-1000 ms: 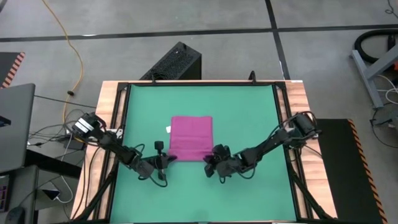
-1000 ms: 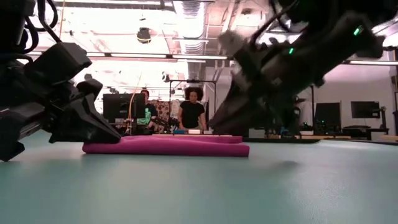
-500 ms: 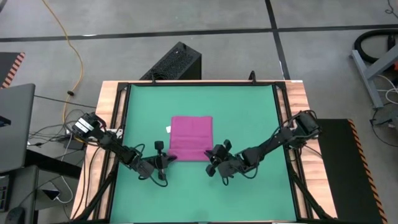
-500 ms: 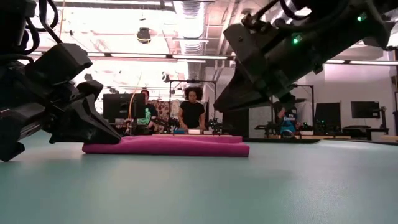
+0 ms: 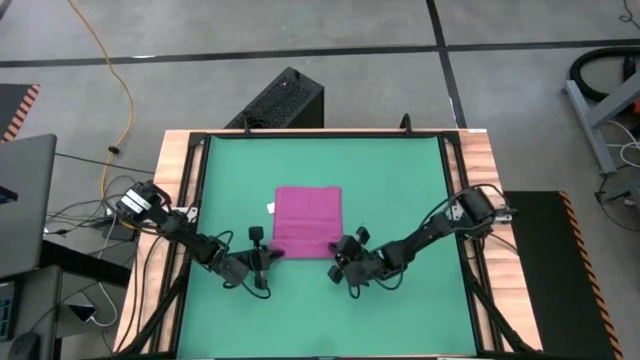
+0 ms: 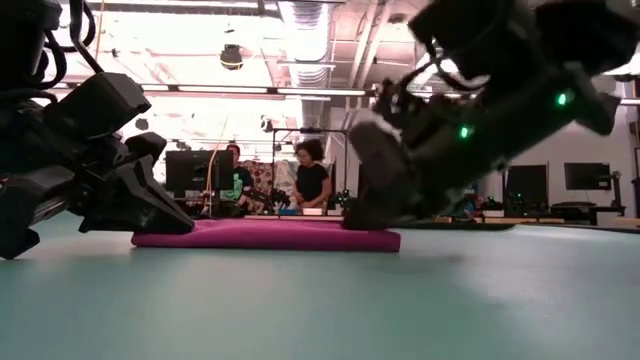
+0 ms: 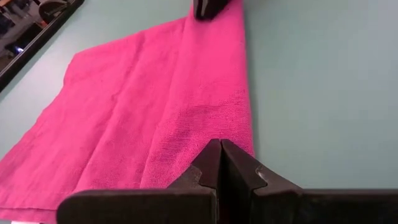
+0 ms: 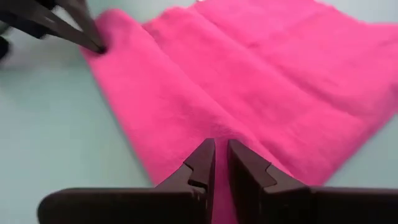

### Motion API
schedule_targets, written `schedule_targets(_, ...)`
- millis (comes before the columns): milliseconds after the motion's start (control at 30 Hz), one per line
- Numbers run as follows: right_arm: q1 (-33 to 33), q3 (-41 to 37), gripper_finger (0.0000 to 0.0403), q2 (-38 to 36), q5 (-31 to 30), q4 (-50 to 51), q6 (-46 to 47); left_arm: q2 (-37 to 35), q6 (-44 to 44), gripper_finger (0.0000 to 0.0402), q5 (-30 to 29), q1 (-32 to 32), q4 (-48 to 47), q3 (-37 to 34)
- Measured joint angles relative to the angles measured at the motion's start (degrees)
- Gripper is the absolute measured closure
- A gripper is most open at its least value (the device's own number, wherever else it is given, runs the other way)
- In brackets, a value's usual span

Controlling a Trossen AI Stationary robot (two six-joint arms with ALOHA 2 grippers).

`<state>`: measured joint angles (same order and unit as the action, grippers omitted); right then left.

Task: Roll towel into tight, uniform cylinder
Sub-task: Roll the pink towel

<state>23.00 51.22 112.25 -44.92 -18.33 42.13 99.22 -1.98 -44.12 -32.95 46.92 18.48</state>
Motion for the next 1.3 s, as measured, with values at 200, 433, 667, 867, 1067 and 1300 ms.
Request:
schedule_targets(200, -0.6, 0.1, 0.0338, 3.1, 0.0, -1.1, 5.0, -2.2, 1.7, 0.0402, 0.2, -2.8, 0.1, 0.3)
schedule_targets(433, -0.5, 0.2, 0.0338, 2.8, 0.9, -0.1, 6.1, -8.2, 10.8, 0.0401, -7.7, -4.2, 0.6, 0.4)
schedule_targets(667, -0.5, 0.1, 0.0338, 2.8, 1.1, -0.4, 6.1, -5.5, 5.8, 0.0401, -4.8, 0.3, 0.6, -1.8)
schedule_targets(867, -0.6, 0.0, 0.0338, 2.8, 1.3, -0.7, 6.1, -0.9, 5.1, 0.0401, -2.7, 1.0, 3.2, -1.8)
schedule_targets(1067, -0.5, 0.0, 0.0338, 2.5, 1.1, -1.6, 5.3, 2.8, 2.6, 0.0402, -0.5, 2.7, 4.3, -1.7)
schedule_targets(1300, 1.3, -0.1, 0.0338, -5.2, -1.8, -1.4, -2.8, 2.9, 2.1, 0.0402, -0.1, 3.0, 3.6, -1.7)
